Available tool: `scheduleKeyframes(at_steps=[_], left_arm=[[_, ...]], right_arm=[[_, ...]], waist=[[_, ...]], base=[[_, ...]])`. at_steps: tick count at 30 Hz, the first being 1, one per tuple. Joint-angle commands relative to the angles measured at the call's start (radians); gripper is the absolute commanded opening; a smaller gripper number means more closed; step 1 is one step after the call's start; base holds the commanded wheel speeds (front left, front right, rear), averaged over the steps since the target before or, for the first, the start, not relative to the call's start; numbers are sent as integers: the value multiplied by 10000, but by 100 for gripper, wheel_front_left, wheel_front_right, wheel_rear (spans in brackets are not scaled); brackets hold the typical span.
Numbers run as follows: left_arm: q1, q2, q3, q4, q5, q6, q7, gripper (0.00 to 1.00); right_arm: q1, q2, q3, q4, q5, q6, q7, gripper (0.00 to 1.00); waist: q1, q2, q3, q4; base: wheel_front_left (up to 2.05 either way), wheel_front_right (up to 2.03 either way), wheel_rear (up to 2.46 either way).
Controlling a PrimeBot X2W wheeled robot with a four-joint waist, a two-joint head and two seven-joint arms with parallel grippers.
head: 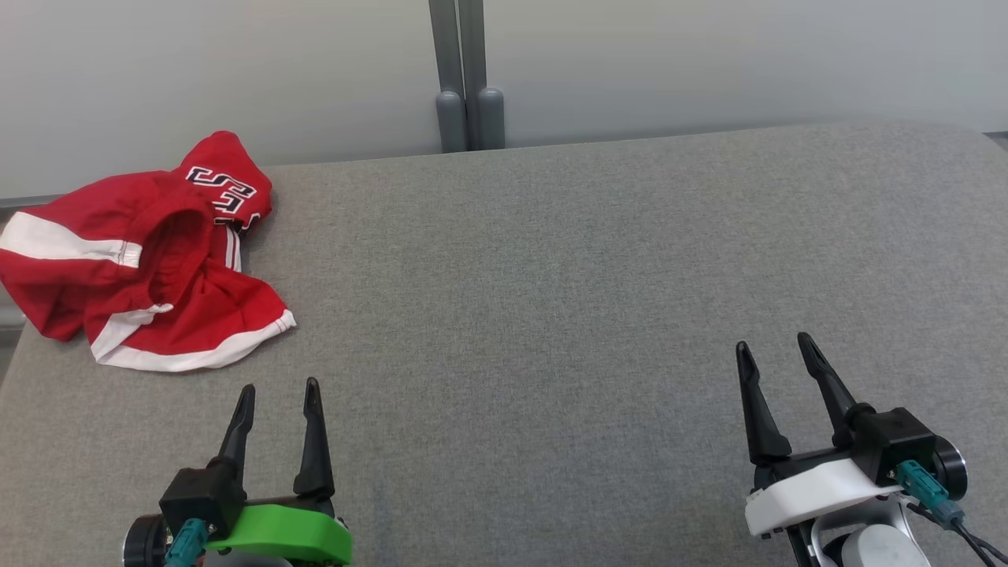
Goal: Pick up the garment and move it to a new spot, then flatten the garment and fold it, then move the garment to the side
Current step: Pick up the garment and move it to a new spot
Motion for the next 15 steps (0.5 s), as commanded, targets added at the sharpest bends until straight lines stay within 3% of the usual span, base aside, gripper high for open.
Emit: scheduleKeyframes(at_steps=[1, 15], left_arm=[[57, 70, 2, -8, -3, 48, -36, 100], [-27, 70, -1, -25, -37, 14, -35, 100]], right_arm=[[39, -39, -2, -40, -49, 4, -42, 100], [28, -39, -81, -124, -9, 4, -39, 100]], waist=[[0, 0, 3, 1], [0, 0, 84, 96]], base=[[0, 0, 0], [0, 0, 0]])
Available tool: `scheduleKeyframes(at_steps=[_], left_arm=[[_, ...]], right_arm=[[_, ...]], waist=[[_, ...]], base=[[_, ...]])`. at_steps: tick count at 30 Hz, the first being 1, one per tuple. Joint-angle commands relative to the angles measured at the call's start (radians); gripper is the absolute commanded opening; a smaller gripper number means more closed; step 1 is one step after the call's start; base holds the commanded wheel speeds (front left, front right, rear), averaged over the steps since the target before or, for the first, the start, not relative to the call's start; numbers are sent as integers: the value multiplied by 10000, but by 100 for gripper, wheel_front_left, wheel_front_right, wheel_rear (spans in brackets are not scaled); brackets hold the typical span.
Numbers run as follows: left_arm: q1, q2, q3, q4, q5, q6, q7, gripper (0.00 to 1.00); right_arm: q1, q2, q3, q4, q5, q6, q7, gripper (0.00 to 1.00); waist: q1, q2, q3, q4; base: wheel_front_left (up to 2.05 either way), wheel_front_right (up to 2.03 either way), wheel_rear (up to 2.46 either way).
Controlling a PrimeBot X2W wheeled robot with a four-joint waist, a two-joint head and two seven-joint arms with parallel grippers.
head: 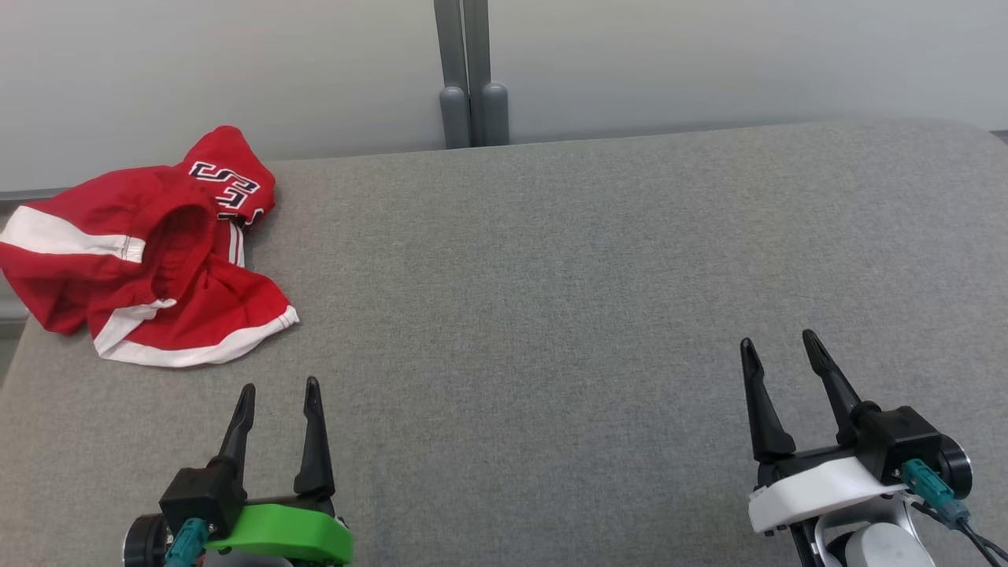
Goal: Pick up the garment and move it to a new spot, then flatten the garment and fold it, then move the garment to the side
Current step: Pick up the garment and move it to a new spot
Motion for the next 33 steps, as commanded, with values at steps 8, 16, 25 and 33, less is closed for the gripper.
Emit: scheduleKeyframes(at_steps=[8, 16, 25, 33], left_arm=[[-231, 68, -71, -47, -17, 29, -33, 100], [-263, 67, -60, -132, -166, 79, -22, 100], [-155, 62, -8, -152, -324, 132, -22, 100], [98, 61, 92, -226, -386, 244, -22, 100]], right_arm=[[-15, -34, -68, -186, -26, 4, -35, 100], [-10, -34, 58, -263, -39, 4, -35, 100], [-116, -36, 415, -235, -71, 4, -35, 100], [-221, -40, 715, -179, -113, 4, -35, 100]], waist=[[0, -1, 163, 870], [0, -1, 242, 2461], [0, -1, 308, 4108], [0, -1, 411, 4729]], base=[[0, 0, 0], [0, 0, 0], [0, 0, 0], [0, 0, 0]])
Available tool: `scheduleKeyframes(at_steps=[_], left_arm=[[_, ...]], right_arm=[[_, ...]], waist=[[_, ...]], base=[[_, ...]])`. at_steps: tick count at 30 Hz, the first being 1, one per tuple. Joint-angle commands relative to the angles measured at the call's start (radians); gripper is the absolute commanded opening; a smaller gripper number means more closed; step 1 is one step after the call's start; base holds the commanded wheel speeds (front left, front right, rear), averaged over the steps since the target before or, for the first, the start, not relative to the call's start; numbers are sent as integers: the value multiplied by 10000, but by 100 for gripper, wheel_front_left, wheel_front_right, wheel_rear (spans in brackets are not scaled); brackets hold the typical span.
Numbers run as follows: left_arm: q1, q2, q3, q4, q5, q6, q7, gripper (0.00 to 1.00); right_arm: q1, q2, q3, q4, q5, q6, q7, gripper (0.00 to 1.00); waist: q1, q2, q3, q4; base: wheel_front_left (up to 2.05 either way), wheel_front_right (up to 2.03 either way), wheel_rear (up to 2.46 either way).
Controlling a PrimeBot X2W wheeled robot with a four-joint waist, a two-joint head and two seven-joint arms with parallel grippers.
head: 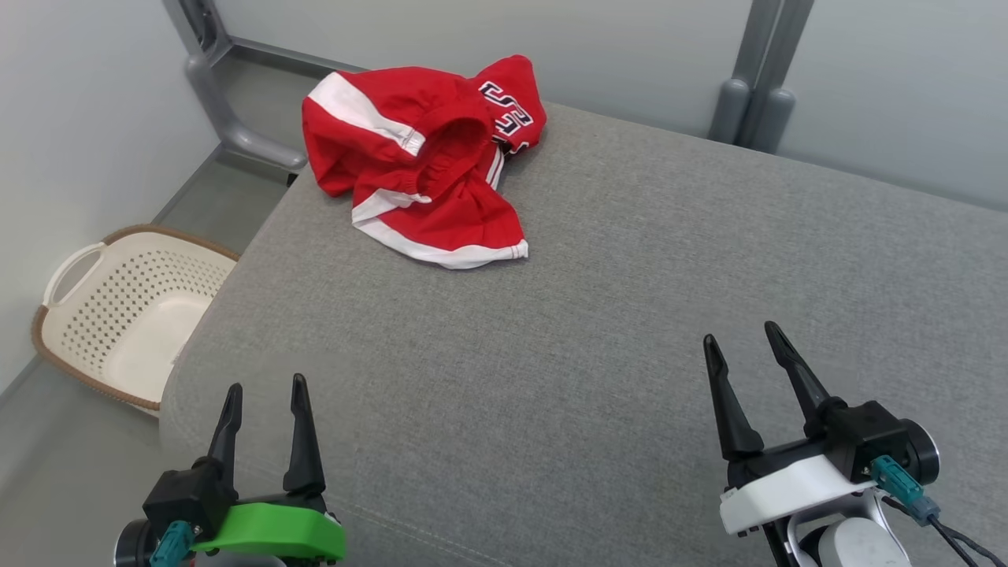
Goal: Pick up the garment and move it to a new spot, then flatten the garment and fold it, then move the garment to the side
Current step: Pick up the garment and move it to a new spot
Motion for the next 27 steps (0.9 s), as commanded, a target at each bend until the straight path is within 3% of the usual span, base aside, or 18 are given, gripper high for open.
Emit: scheduleKeyframes(at_steps=[1, 8, 14, 22, 27], left_arm=[[118, 49, 68, -73, 3, 56, -7, 100], [188, 49, 291, -320, -129, 165, -7, 100], [-860, 132, 815, -538, 365, -199, -7, 100], [-3942, 1439, 1022, 371, 1241, -849, 63, 100], [-6103, 2237, 710, 1682, 1250, -1216, 945, 100]], right_arm=[[-84, -39, 52, 26, -90, 4, -35, 100], [-237, -42, 264, -6, -182, 4, -35, 100], [-541, -40, 123, -107, -367, 4, -35, 100], [-1189, -40, 136, -227, -686, 4, -35, 100], [-1560, -40, 196, -318, -799, 4, -35, 100]], waist=[[0, 0, 128, 352], [0, 0, 457, 105], [0, 0, 1140, -452], [0, 0, 2153, -1451], [0, 0, 2751, -2242]], base=[[0, 0, 0], [0, 0, 0], [0, 0, 0], [0, 0, 0], [0, 0, 0]])
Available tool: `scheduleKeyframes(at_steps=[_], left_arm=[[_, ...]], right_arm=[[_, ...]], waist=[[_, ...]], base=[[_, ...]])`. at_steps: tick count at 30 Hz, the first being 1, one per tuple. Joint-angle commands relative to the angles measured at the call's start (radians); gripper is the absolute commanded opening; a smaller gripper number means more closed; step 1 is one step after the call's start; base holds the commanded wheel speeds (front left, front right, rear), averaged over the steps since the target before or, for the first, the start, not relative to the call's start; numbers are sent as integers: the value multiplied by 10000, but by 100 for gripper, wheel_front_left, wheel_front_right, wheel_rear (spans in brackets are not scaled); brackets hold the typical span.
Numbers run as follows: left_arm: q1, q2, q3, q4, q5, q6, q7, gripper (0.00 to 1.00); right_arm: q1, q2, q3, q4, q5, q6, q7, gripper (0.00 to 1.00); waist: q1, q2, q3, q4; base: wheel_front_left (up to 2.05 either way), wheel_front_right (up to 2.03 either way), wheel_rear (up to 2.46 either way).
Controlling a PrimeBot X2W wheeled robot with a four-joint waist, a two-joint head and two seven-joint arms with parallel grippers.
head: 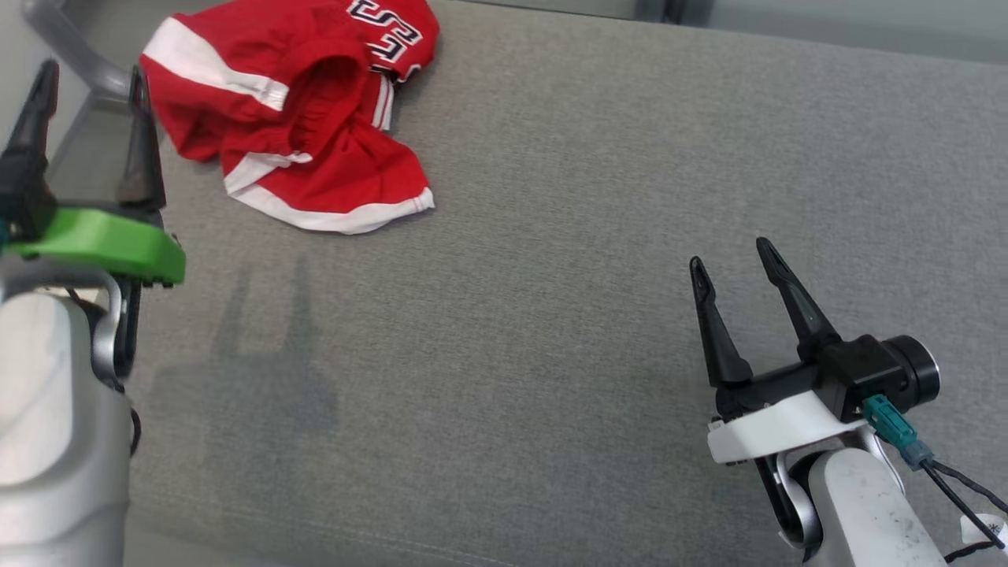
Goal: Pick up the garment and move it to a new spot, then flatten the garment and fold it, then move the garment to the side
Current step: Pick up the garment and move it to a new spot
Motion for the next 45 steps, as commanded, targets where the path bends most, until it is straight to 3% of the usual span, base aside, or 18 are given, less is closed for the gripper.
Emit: scheduleKeyframes(at_steps=[1, 6, 16, 21, 26, 27, 28, 29, 30, 45], left_arm=[[-497, 144, -140, 390, -42, -99, 278, 100], [-1938, 736, -537, 2139, -287, -255, 1295, 100], [-3117, 1292, -1100, 4586, -605, -320, 1367, 100], [-3514, 1627, -1108, 5578, -331, 255, 1141, 100], [-3789, 1733, -1085, 6179, -334, 464, 741, 100], [-3844, 1732, -1086, 6290, -355, 484, 646, 93], [-3891, 1730, -1095, 6374, -369, 461, 565, 50], [-3963, 1730, -1109, 6456, -389, 431, 452, 32], [-4020, 1721, -1135, 6523, -381, 421, 358, 0], [-4607, 1714, -2012, 6280, -70, -81, -248, 0]], right_arm=[[-200, -42, -22, -76, -122, 4, -35, 100], [-391, -41, -20, -197, -204, 4, -35, 100], [-545, -35, -161, -506, -277, 4, -35, 100], [-614, -33, -160, -613, -250, 4, -35, 100], [-633, -33, -222, -628, -215, 4, -35, 100], [-641, -35, -248, -617, -202, 4, -35, 100], [-642, -35, -268, -605, -190, 4, -35, 100], [-637, -33, -285, -604, -165, 4, -35, 100], [-618, -33, -295, -590, -136, 4, -35, 100], [-102, -36, -301, -205, 412, 4, -35, 100]], waist=[[-1, 0, 861, -950], [-1, 0, 1407, -1663], [-1, 0, 2201, -2418], [-1, 0, 2469, -2553], [-1, 0, 2505, -2562], [-1, 0, 2477, -2553], [-1, 0, 2437, -2538], [-1, 0, 2382, -2513], [-1, 0, 2315, -2481], [-1, 0, 353, -2200]], base=[[0, 0, 0], [0, 0, 0], [0, 0, 0], [0, 0, 0], [0, 0, 0], [0, 0, 0], [0, 0, 0], [0, 0, 0], [0, 0, 0], [0, 0, 0]])
